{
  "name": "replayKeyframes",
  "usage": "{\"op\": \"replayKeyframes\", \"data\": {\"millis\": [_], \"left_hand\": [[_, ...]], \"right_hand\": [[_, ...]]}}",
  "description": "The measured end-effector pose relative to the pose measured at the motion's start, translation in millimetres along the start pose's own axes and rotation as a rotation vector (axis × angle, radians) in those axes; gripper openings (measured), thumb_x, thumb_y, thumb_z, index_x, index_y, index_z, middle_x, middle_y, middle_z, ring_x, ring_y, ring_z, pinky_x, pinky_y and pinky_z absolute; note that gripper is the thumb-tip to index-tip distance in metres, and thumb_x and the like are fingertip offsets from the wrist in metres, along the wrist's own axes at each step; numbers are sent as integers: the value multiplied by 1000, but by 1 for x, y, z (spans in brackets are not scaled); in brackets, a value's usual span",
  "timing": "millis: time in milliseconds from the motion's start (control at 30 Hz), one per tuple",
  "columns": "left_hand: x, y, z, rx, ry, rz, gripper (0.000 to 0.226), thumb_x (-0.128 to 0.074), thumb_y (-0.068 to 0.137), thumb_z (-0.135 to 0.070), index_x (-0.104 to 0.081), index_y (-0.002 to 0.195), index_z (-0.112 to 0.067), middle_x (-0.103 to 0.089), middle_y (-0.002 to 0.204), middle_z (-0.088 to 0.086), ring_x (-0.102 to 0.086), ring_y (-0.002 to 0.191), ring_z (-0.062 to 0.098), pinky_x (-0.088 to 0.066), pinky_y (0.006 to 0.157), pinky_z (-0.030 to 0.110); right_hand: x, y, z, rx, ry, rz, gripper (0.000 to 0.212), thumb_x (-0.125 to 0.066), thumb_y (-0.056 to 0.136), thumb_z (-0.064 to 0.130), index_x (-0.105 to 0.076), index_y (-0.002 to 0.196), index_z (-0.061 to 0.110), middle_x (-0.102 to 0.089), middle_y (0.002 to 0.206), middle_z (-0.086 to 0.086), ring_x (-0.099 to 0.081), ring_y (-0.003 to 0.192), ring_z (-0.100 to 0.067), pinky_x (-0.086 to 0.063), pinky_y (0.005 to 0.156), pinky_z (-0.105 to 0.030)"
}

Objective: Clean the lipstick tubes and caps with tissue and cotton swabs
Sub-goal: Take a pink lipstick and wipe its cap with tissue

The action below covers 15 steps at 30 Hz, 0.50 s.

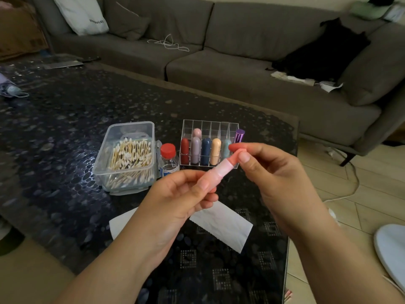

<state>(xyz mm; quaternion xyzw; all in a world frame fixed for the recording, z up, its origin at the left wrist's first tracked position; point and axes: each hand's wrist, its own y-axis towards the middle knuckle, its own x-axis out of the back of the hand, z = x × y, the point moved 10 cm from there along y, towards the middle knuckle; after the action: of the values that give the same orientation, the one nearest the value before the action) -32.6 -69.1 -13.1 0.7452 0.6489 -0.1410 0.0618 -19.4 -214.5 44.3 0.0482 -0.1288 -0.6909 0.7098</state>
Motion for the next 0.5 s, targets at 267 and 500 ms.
{"op": "replayKeyframes", "data": {"millis": [267,500], "left_hand": [[0,1,2,14,-47,9,27,-64,64,-27,-75,83,-11,-72,79,10,-69,73,20,-56,66,23],[0,-1,3,48,-109,-2,21,-61,68,-25,-76,76,-13,-69,72,12,-67,65,21,-57,61,26]], "right_hand": [[0,3,-7,-12,89,17,23,-61,76,30,-72,92,18,-72,85,12,-62,79,5,-45,68,-9],[-3,3,-7,-8,135,38,24,-60,76,28,-71,91,13,-69,77,16,-59,72,6,-44,66,-8]]}}
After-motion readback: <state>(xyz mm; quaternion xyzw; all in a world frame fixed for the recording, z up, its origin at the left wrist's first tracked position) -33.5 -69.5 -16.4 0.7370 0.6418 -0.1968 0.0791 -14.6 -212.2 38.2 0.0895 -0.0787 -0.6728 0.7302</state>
